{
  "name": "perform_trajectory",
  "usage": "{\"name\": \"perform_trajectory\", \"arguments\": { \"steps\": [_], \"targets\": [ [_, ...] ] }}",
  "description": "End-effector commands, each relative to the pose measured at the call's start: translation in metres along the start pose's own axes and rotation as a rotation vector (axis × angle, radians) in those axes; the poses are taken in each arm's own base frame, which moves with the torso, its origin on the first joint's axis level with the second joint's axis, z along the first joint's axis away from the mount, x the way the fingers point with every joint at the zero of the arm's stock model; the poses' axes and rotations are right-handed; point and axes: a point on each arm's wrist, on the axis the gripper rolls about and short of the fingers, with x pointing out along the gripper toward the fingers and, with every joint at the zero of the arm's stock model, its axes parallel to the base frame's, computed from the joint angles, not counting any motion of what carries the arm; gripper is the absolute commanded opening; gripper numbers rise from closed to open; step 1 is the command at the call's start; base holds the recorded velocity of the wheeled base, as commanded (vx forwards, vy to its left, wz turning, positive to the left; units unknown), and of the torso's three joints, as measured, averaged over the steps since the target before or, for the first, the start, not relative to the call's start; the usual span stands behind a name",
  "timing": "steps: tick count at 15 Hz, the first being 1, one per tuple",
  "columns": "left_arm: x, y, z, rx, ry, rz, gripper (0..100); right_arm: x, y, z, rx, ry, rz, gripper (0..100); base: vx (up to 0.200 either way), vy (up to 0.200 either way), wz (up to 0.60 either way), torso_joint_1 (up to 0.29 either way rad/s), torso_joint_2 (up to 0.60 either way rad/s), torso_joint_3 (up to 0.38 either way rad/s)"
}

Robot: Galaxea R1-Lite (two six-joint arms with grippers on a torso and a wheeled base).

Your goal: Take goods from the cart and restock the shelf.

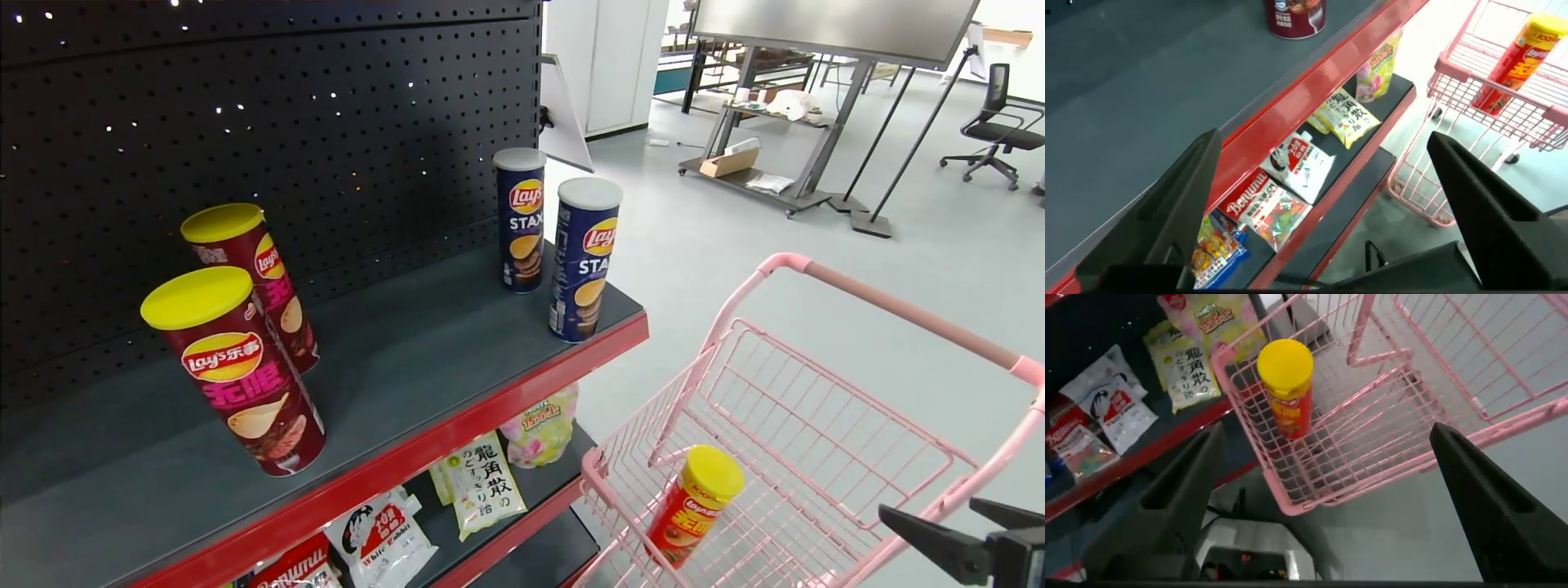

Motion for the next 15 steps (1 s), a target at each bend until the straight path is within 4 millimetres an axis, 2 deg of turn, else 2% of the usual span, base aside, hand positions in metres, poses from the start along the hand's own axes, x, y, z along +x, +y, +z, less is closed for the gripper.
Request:
{"name": "perform_trajectory", "arguments": {
  "steps": [1,2,3,5,7,12,15],
  "targets": [
    [0.0,0.0,0.0,-0.002,0.005,0.007,100,0.06,-0.003,0.009,0.065,0.079,-0.054,100,0.0,0.0,0.0,0.0,0.0,0.0],
    [0.001,0.0,0.0,-0.003,0.008,0.006,100,0.074,-0.006,0.01,0.026,0.073,-0.167,100,0.0,0.0,0.0,0.0,0.0,0.0],
    [0.001,0.0,0.001,-0.003,0.009,0.006,100,0.082,-0.004,0.008,-0.022,0.102,-0.183,100,0.0,0.0,0.0,0.0,0.0,0.0],
    [0.001,0.0,0.001,-0.002,0.012,0.006,100,0.091,-0.001,0.008,-0.036,0.143,-0.072,100,0.0,0.0,0.0,0.0,0.0,0.0],
    [0.001,0.0,0.001,-0.002,0.012,0.007,100,0.1,0.003,0.013,-0.055,0.154,-0.049,100,0.0,0.0,0.0,0.0,0.0,0.0],
    [0.001,0.0,0.001,-0.002,0.012,0.007,100,0.103,0.013,0.014,-0.085,0.156,-0.008,100,0.0,0.0,0.0,0.0,0.0,0.0],
    [0.001,0.0,0.001,-0.002,0.012,0.007,100,0.103,0.019,0.013,-0.096,0.157,0.016,100,0.0,0.0,0.0,-0.124,0.32,0.175]
  ]
}}
